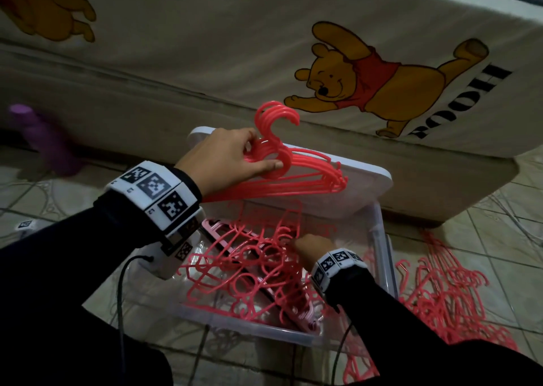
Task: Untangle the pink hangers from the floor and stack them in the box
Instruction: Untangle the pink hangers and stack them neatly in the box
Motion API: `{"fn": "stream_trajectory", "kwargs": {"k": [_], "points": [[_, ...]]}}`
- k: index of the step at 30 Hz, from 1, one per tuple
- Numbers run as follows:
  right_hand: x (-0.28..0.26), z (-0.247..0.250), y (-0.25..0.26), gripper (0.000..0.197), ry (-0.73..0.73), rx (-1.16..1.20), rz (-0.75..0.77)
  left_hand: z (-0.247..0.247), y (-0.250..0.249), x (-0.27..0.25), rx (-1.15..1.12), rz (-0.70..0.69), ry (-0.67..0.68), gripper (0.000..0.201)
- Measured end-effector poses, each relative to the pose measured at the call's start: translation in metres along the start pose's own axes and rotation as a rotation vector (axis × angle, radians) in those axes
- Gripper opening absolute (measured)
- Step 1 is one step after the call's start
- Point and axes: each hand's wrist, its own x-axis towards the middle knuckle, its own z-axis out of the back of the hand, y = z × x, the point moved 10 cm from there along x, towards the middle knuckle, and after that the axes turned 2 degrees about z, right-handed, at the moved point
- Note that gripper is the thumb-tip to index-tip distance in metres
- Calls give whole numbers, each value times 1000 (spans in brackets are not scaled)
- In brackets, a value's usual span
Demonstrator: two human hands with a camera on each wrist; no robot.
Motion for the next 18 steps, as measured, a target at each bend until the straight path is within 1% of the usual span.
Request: {"fn": "stream_trajectory", "kwargs": {"k": [2, 4, 6, 8, 11, 14, 16, 18], "points": [[-4, 8, 0, 31, 2, -11, -12, 1, 1, 0, -21, 22, 2, 60], [-9, 22, -2, 30, -5, -9, -29, 2, 1, 1, -17, 36, 0, 53], [-17, 39, 1, 30, -37, -3, -8, 4, 2, 1, -1, 46, 1, 50], [-27, 57, 11, 29, -72, -15, 39, 4, 2, 1, 52, 41, 2, 52], [-46, 80, 33, 24, -132, -86, 123, 9, 0, 1, 145, 21, -33, 53], [-69, 104, 60, 21, -247, -183, 247, 13, 0, 1, 171, 25, -46, 64], [-82, 114, 72, 22, -298, -227, 284, 14, -1, 1, 172, 19, -51, 68], [-90, 114, 79, 23, -307, -260, 285, 15, -1, 1, 175, 16, -51, 71]]}}
